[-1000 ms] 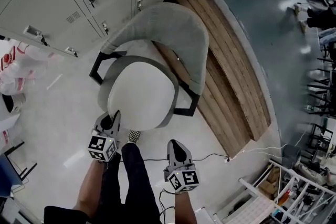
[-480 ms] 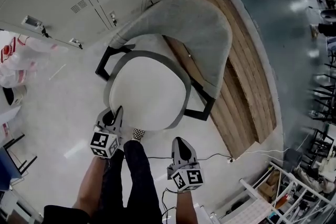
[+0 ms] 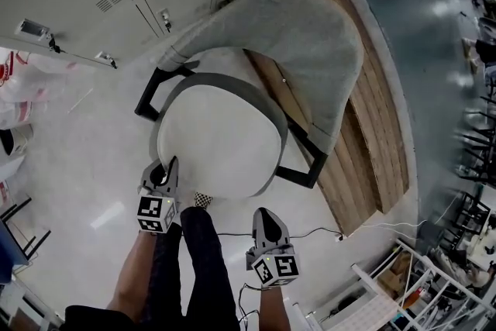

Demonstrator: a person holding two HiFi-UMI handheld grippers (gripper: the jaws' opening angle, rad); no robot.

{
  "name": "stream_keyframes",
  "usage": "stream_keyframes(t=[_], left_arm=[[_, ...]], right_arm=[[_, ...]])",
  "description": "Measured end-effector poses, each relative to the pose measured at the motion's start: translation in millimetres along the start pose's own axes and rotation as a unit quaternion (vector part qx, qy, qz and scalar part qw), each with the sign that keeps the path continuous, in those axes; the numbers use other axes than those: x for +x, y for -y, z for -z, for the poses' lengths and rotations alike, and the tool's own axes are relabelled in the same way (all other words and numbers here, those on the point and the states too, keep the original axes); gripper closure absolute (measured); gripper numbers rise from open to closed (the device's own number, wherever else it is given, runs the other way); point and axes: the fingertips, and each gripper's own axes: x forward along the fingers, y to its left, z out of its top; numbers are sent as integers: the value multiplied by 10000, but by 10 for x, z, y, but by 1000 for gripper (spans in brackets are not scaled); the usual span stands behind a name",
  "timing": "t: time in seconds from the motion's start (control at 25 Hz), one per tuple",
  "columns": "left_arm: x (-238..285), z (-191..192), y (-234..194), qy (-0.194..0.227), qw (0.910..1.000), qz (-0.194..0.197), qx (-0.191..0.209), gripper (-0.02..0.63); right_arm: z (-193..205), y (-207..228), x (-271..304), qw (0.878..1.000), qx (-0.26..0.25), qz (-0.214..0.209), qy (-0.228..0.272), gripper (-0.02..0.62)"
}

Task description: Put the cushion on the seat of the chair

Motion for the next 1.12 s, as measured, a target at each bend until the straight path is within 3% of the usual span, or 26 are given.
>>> stream_keyframes(t=[0.64,1.12], left_arm=[[407,417,-397,-141,9997,-169,-77,554],[461,493,-482,-329,9990,-276,-145,516]], right_arm=[[271,205,369,9994,131,325,-59,565],[265,161,281,9989,252,387,43,565]])
